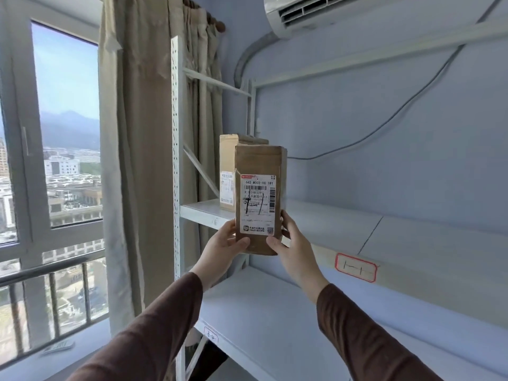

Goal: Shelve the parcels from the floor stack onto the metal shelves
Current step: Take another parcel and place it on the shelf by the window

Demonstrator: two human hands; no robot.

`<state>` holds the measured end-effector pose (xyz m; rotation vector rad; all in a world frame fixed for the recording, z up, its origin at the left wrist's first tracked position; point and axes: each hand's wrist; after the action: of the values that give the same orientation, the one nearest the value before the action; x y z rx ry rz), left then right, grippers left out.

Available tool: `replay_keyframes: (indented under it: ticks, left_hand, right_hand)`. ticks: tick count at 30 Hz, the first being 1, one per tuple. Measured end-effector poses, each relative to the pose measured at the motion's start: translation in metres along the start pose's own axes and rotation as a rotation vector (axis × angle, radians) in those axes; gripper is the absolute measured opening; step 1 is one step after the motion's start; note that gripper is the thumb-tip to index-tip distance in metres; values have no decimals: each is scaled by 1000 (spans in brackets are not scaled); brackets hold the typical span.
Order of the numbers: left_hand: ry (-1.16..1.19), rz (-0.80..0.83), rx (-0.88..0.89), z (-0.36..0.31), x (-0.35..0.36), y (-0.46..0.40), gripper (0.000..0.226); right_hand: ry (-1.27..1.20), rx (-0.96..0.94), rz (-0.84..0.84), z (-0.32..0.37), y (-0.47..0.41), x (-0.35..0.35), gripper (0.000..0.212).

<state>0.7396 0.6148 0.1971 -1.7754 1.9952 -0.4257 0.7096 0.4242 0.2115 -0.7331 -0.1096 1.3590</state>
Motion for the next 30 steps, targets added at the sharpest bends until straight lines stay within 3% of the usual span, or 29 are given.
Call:
replay_keyframes:
  ticks: [11, 20, 30]
  left_hand:
    - [-103, 230, 68, 72, -47, -140, 39]
    - [-171, 382, 82, 107, -42, -209, 40]
    - [-213, 472, 127, 122, -37, -241, 42]
  right_hand:
    - [242, 125, -195, -30, -89, 57, 66]
    - [452, 221, -239, -43, -134, 59, 60]
    - [479, 233, -242, -58, -142, 53, 59]
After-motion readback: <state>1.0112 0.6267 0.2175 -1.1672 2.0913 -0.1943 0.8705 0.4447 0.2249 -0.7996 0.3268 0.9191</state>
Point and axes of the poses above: each hand's wrist, its own y-axis away from the middle knuckle, its own x-axis out of the palm, z = x × y, and after that the axes turned 2 degrees about x, right-handed
